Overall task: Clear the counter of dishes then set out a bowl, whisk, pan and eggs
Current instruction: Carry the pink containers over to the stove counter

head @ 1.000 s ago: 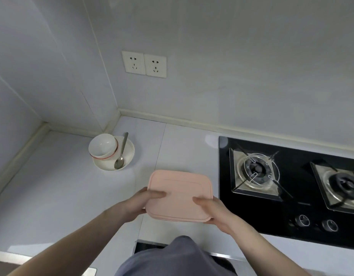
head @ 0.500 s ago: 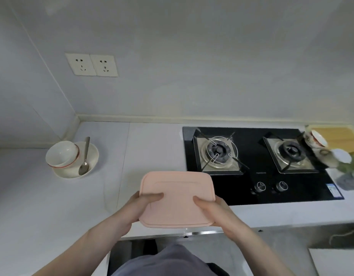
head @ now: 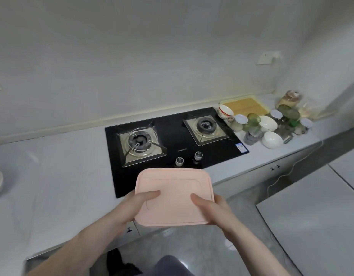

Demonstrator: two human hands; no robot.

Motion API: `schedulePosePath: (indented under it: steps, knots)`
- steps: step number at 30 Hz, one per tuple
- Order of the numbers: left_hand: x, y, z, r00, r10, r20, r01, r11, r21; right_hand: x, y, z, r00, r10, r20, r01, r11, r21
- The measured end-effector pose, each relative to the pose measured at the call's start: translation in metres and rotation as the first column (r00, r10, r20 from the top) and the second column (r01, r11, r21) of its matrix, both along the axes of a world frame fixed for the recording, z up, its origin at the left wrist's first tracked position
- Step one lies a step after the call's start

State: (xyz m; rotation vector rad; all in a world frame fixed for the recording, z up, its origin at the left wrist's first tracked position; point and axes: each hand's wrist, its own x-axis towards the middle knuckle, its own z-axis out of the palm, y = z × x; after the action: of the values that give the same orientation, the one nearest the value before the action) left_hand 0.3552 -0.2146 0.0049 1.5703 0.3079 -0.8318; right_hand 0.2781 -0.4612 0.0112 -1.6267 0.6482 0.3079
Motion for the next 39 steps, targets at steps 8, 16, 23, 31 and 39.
schedulePosePath:
  steps: [8,16,23,31,39]
  knots:
    - [-0.037,-0.123,0.004,0.987,-0.157,-0.020,0.157,0.987,0.033,-0.071,-0.115,-0.001,0.990,-0.137,-0.017,0.136,0.989,-0.054]
    - [-0.010,-0.238,0.007,0.951,-0.309,0.013,0.306,0.948,0.086,-0.085,-0.206,-0.005,0.956,-0.294,-0.007,0.294,0.956,-0.019]
    - [0.036,-0.346,-0.013,0.947,-0.321,-0.013,0.321,0.943,0.091,-0.052,-0.303,-0.015,0.938,-0.348,-0.012,0.347,0.937,-0.035]
    - [0.096,-0.425,-0.030,0.964,-0.263,-0.050,0.267,0.958,0.104,0.017,-0.390,-0.032,0.949,-0.307,-0.067,0.305,0.952,-0.042]
    - [0.135,-0.456,-0.053,0.989,-0.092,-0.113,0.111,0.979,0.172,0.083,-0.442,-0.050,0.976,-0.177,-0.124,0.181,0.983,0.023]
